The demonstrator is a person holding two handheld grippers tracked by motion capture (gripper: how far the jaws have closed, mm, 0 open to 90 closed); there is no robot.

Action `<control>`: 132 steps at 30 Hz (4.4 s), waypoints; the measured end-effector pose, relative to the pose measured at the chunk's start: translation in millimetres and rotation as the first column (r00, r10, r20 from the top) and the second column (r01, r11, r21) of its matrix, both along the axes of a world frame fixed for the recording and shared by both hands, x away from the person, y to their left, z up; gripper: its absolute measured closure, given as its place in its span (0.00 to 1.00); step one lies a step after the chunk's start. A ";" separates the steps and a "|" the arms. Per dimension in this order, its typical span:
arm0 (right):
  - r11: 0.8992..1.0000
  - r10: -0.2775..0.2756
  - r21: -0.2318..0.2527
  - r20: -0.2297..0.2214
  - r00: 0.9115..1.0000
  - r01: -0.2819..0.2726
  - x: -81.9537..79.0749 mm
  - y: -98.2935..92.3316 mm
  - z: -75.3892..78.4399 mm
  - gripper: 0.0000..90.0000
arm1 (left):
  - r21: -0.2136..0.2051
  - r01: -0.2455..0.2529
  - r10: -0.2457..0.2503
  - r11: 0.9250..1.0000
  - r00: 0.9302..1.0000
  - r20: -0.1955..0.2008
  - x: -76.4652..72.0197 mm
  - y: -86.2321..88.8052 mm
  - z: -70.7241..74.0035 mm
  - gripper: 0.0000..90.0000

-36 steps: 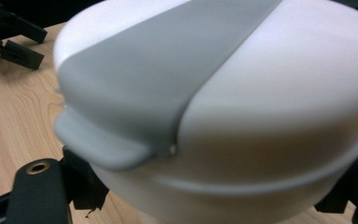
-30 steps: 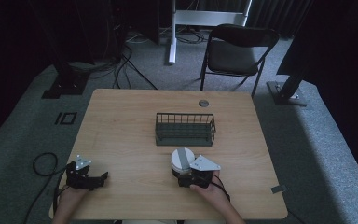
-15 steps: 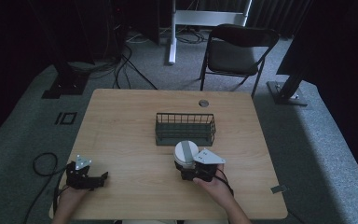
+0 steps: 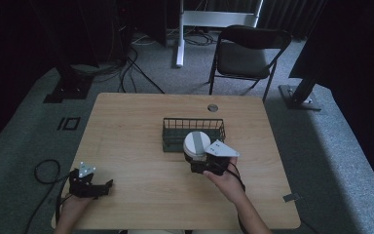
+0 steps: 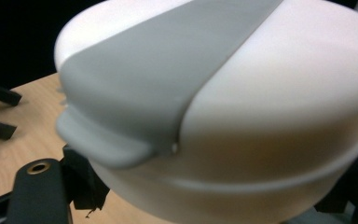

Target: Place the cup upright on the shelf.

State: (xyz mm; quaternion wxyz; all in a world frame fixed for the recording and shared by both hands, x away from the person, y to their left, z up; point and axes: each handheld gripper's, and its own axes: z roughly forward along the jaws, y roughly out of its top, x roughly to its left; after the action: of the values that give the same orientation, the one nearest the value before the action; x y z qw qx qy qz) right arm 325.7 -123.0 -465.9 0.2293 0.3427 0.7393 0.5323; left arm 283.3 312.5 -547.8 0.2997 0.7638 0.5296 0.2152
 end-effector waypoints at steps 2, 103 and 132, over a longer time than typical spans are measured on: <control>1.000 -0.005 -0.002 0.007 1.000 0.005 2.5 0.1 3.3 0.20 | 0.000 0.000 0.000 1.000 1.000 0.000 0.0 0.0 0.0 0.01; 0.957 -0.267 -0.159 -0.158 0.951 0.242 102.9 28.3 -7.8 0.20 | 0.000 0.000 0.000 1.000 1.000 0.000 0.0 0.0 0.0 0.01; 0.974 -0.226 -0.049 -0.144 0.963 0.221 91.1 10.5 -12.7 0.13 | 0.000 0.000 0.000 1.000 1.000 0.000 0.0 0.0 0.0 0.01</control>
State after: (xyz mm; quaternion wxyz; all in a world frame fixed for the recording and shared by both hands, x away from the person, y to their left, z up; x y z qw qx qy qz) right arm 416.8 -112.6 -478.6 0.2379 0.4590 0.7195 0.4638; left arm 283.3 312.5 -547.8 0.2996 0.7638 0.5296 0.2152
